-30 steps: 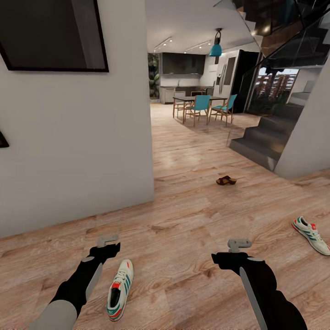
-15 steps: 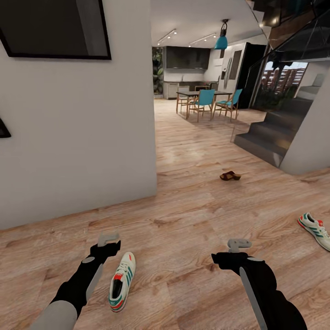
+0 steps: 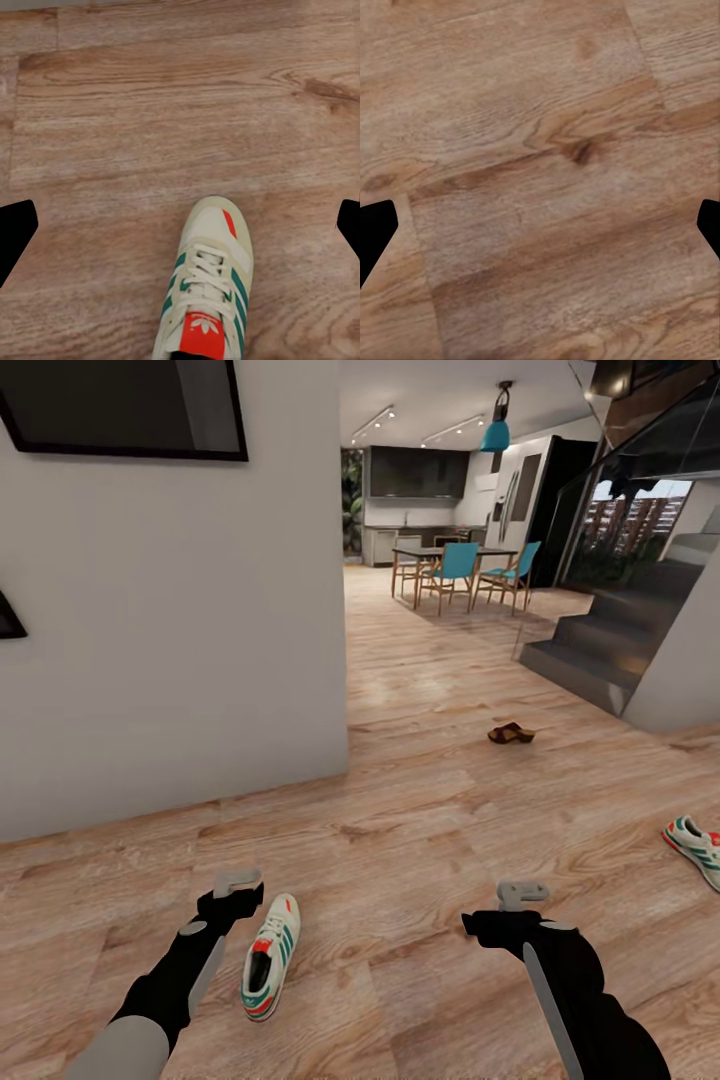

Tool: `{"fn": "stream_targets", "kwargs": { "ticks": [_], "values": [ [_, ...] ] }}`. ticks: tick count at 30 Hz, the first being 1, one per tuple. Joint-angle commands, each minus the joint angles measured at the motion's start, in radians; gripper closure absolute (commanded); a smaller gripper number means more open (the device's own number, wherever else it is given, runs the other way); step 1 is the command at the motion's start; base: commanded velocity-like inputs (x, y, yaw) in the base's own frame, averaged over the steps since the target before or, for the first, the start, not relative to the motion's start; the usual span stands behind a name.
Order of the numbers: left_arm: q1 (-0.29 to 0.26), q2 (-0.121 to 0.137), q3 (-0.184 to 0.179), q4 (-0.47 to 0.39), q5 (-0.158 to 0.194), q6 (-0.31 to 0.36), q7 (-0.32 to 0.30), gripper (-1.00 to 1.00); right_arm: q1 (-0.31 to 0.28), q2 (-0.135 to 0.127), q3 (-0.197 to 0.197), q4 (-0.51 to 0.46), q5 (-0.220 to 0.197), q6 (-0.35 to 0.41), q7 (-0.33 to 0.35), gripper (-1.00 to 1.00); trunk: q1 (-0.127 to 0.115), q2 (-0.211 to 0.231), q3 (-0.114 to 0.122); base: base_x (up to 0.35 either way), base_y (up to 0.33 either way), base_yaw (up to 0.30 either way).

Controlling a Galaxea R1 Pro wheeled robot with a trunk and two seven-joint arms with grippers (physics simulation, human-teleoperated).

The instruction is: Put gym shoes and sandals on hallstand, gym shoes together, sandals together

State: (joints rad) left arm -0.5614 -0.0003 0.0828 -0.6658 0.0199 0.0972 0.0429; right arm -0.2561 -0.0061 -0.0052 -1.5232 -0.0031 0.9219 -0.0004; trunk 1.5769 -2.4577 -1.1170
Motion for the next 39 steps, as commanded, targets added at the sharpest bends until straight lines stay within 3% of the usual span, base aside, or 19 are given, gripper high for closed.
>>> {"fn": "stream_targets", "kwargs": {
  "ticks": [1,6,39],
  "values": [
    [0.0,0.0,0.0,0.0,0.0,0.0,0.0,-1.0,0.0,0.0,0.0,0.0,0.0,0.0,0.0,-1.0,0.004,-0.007,-0.005,0.0,0.0,0.023],
    [0.0,0.0,0.0,0.0,0.0,-0.002,0.0,-1.0,0.0,0.0,-0.002,0.0,0.0,0.0,0.0,-1.0,0.023,-0.042,-0.028,0.0,0.0,0.008],
    [0.0,0.001,0.0,0.0,0.0,-0.002,-0.001,-1.0,0.0,0.001,0.002,0.0,0.0,0.0,-0.001,-1.0,0.038,-0.05,-0.209,0.0,0.0,-0.018]
  ]
}}
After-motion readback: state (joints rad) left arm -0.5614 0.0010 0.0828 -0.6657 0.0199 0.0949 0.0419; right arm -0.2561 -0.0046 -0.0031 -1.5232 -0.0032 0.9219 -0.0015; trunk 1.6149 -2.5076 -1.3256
